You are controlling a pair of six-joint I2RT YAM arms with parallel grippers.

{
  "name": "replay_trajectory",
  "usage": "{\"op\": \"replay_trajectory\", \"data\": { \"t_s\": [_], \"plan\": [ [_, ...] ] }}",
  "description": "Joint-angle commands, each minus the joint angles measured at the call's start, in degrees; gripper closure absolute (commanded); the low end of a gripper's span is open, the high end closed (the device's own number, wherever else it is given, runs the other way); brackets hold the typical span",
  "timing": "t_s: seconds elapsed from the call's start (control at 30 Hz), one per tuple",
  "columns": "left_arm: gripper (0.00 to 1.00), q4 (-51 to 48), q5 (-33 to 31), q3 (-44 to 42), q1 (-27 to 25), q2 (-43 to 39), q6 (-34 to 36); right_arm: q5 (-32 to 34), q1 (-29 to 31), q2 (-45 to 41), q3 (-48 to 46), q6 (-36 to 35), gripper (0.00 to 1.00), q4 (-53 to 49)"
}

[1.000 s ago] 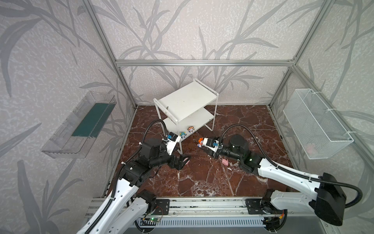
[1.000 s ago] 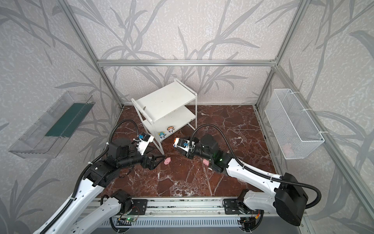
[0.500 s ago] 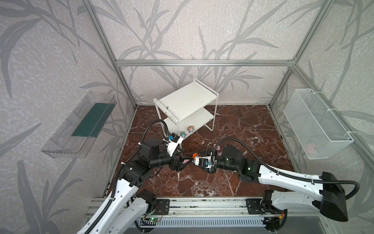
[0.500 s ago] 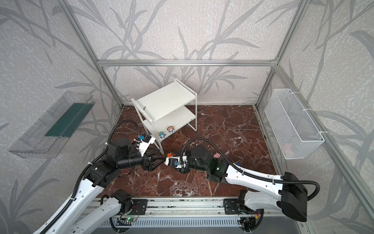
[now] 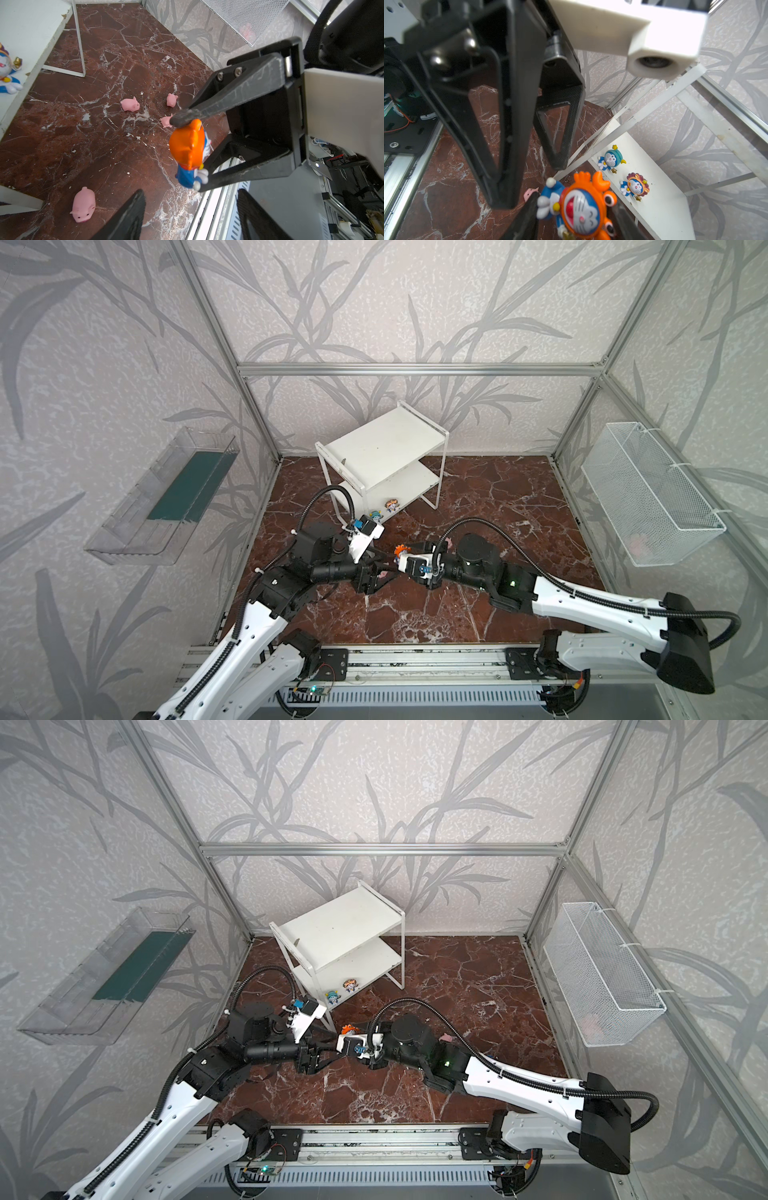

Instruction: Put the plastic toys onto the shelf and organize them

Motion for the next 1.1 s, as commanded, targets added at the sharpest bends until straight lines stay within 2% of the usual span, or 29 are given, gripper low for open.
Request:
{"op": "replay_trajectory", "data": {
  "t_s": [0.0,0.1,0.4,0.57,0.8,0.97,1.07],
  "plan": [
    [0.39,-0.2,0.2,0.6,-0.2,0.3,1.2,0.0,0.4,-0.3,1.8,-0.2,0.52,0.3],
    [0.52,-0.5,-0.4,0.9,-0.3,0.5,1.5,-0.3,0.6,-0.3,1.8,-0.4,0.52,0.3],
    [0.52,-0.9,-1.7,1.4,-0.3,0.4,1.8,0.4,1.5,0.8,2.6,-1.8,0.53,-0.1],
    [0.62,-0.8,-1.8,1.5,-0.3,0.3,1.8,1.2,2.2,1.6,3.3,-2.8,0.52,-0.5],
    [0.68,-0.7,-1.2,1.5,-0.3,0.9,1.6,3.0,3.7,2.5,4.2,-4.2,0.52,-0.1],
    [0.77,-0.7,-1.0,1.5,-0.3,1.0,1.6,6.4,6.1,3.9,4.5,-5.9,0.53,2.0],
    [0.77,-0.7,-0.9,1.4,-0.2,1.1,1.5,7.9,6.4,4.4,4.8,-5.7,0.53,3.0]
  ]
}}
